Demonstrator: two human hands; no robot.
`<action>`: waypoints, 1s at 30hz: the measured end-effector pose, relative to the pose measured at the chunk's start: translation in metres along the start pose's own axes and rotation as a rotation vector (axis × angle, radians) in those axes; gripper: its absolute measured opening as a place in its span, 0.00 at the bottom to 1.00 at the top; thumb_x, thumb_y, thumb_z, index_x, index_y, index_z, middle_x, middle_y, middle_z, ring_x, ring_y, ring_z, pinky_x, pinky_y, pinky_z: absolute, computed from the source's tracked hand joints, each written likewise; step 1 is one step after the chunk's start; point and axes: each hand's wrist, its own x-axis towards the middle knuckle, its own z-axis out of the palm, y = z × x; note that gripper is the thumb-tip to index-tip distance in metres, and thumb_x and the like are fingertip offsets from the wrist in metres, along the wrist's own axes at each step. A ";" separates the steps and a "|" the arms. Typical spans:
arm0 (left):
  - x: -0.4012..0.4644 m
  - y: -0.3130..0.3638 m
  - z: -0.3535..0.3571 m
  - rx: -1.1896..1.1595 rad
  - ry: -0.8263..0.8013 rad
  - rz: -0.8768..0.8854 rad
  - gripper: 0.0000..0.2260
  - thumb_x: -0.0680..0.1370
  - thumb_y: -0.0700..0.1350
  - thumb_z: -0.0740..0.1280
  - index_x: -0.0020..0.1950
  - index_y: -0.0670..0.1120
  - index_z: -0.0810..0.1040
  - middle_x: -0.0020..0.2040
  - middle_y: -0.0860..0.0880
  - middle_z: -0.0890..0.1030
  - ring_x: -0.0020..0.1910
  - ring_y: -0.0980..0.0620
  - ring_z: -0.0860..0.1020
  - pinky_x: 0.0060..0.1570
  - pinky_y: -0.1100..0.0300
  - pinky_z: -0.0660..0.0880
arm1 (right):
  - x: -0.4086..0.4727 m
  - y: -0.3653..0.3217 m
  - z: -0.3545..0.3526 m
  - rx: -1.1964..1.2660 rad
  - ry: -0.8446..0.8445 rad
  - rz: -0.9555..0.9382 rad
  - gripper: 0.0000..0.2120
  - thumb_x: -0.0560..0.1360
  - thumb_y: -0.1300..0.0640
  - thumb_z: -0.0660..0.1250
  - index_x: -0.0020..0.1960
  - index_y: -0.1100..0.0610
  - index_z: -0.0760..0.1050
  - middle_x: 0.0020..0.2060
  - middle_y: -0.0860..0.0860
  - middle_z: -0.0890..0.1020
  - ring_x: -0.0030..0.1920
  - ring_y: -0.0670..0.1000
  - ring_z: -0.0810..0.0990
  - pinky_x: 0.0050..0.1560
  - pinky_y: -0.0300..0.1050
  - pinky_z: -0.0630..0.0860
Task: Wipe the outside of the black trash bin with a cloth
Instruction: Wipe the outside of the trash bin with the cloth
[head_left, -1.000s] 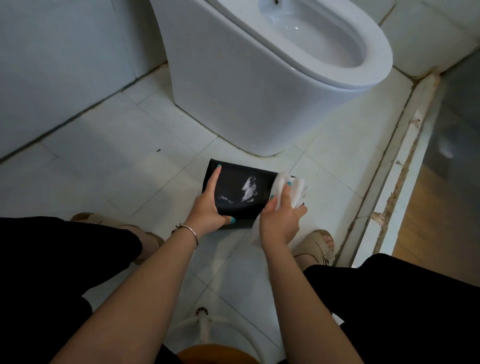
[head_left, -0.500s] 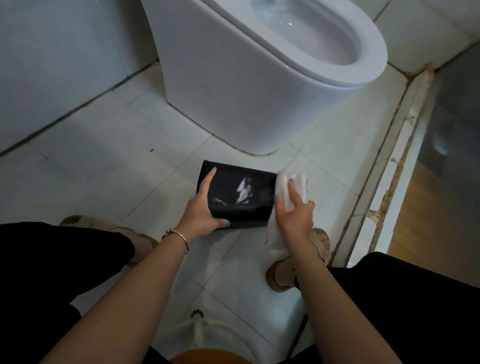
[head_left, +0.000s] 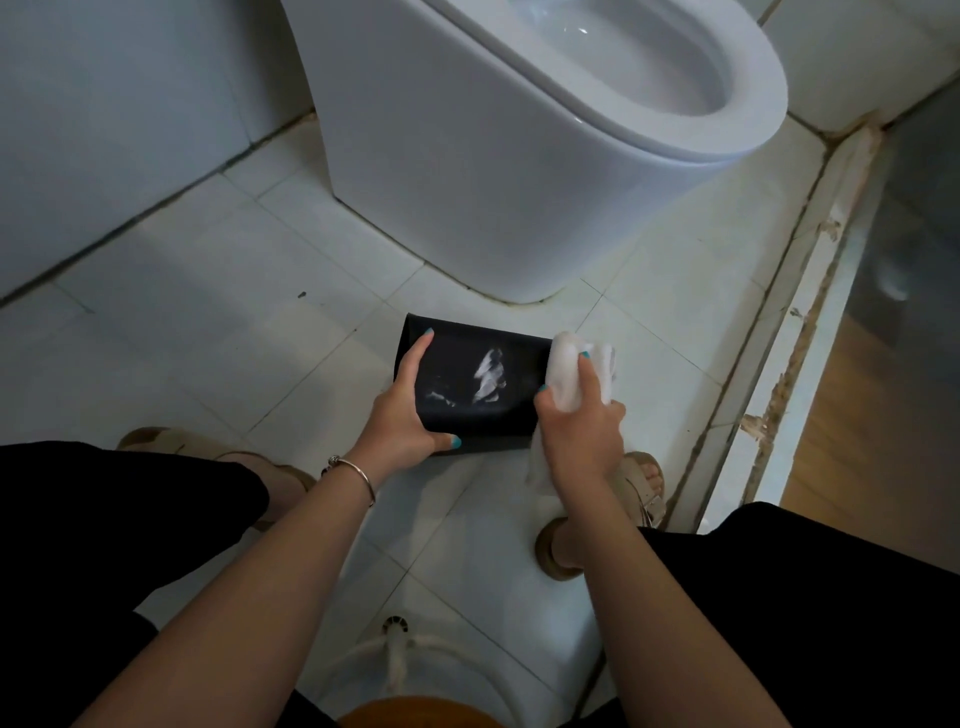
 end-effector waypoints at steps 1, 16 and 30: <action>0.000 -0.001 0.001 -0.011 0.005 -0.002 0.57 0.63 0.35 0.80 0.76 0.66 0.48 0.63 0.56 0.69 0.61 0.55 0.72 0.56 0.63 0.76 | -0.004 -0.005 0.004 0.035 -0.005 0.015 0.30 0.73 0.39 0.61 0.73 0.35 0.56 0.58 0.56 0.70 0.43 0.56 0.74 0.47 0.50 0.75; -0.001 -0.001 0.000 0.003 0.018 -0.007 0.58 0.62 0.35 0.81 0.77 0.65 0.46 0.64 0.56 0.69 0.60 0.55 0.72 0.56 0.64 0.72 | 0.009 -0.003 -0.003 0.101 -0.230 -0.269 0.29 0.73 0.43 0.64 0.73 0.36 0.61 0.56 0.54 0.75 0.52 0.53 0.73 0.55 0.49 0.73; 0.004 0.000 -0.002 -0.002 0.019 -0.024 0.59 0.62 0.35 0.81 0.77 0.66 0.47 0.63 0.55 0.71 0.61 0.53 0.73 0.57 0.62 0.73 | 0.013 -0.021 -0.003 0.089 -0.225 -0.269 0.27 0.75 0.45 0.63 0.74 0.39 0.63 0.61 0.55 0.76 0.57 0.56 0.75 0.56 0.48 0.71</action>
